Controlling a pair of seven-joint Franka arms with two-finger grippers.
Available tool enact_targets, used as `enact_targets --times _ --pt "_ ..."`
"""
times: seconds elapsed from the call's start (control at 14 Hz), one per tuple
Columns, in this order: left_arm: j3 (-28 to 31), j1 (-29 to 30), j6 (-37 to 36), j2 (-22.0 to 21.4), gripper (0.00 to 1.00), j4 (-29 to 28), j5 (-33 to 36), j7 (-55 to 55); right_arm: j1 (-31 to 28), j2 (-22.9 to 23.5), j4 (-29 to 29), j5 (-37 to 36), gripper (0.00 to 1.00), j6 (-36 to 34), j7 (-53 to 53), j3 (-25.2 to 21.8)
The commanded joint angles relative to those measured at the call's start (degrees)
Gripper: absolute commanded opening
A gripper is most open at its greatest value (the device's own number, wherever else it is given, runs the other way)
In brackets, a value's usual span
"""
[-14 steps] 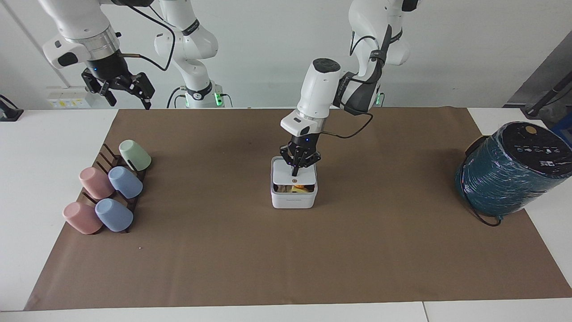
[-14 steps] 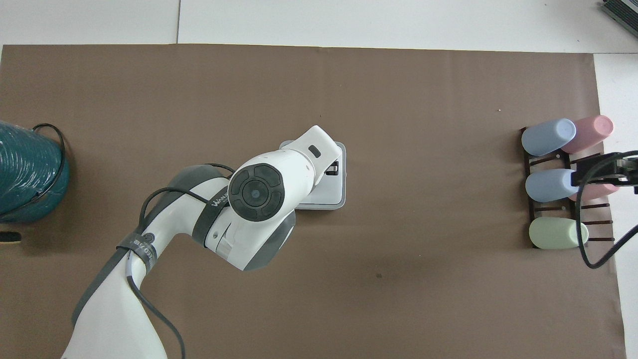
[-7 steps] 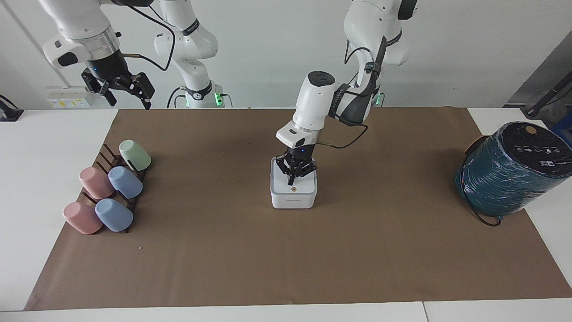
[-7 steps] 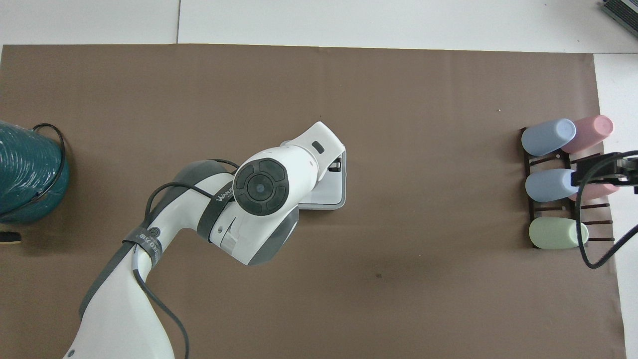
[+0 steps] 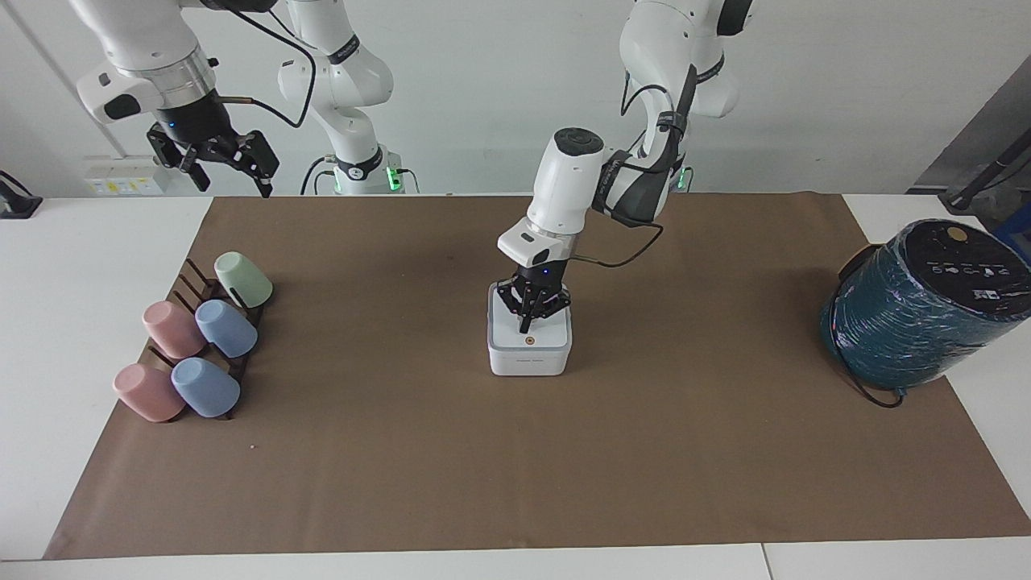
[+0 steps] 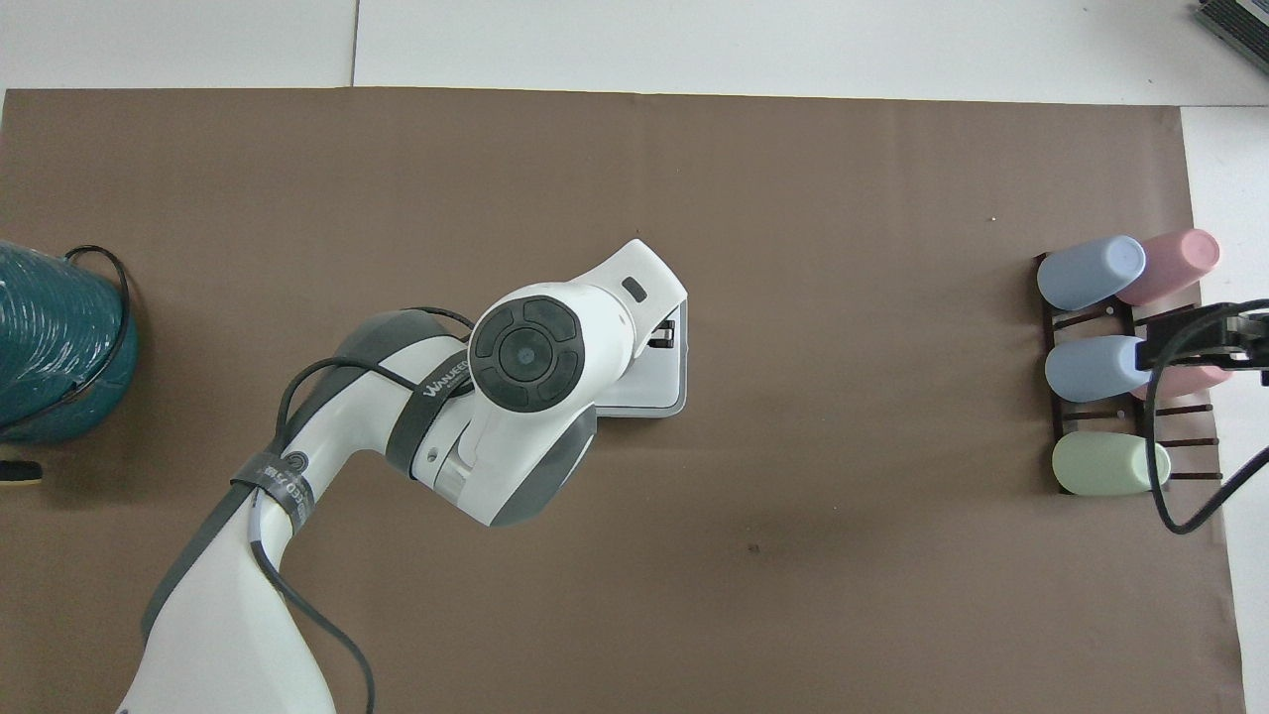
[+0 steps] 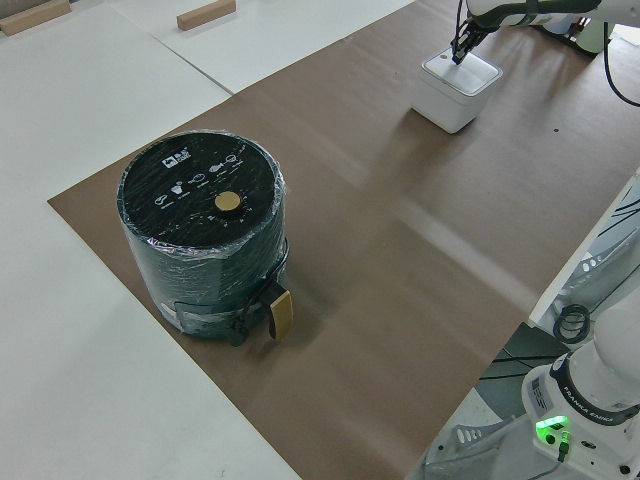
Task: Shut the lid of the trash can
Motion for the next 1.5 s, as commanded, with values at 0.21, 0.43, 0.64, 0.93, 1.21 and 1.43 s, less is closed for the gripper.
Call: enact_targets --times 0.21,0.43,0.64,0.93,1.21,1.43 --pt "0.1 2.3 -14.6 -8.5 0.0 -3.4 0.1 0.2 0.0 -0.4 0.3 0.2 1.0 -0.7 -0.7 -0.1" --pt "0.1 5.6 -20.5 -11.5 0.0 -4.6 0.4 1.6 0.0 -0.4 0.3 0.2 1.0 -0.7 -0.7 -0.1" --pt "0.1 10.2 -20.1 -16.7 0.35 -9.0 0.4 10.0 0.0 -0.4 0.3 0.1 1.0 -0.7 -0.7 -0.1" --pt "0.1 17.0 -20.4 -18.8 1.0 -9.7 0.4 20.5 0.0 -0.4 0.3 0.2 1.0 -0.7 -0.7 -0.1" --pt "0.4 23.7 -22.3 -20.2 1.0 -7.1 0.3 24.1 0.0 -0.4 0.3 0.2 1.0 -0.7 -0.7 -0.1" --pt "0.6 27.3 -26.9 -20.0 1.0 -1.9 0.0 25.9 0.0 -0.4 0.3 0.2 1.0 -0.7 -0.7 -0.1"
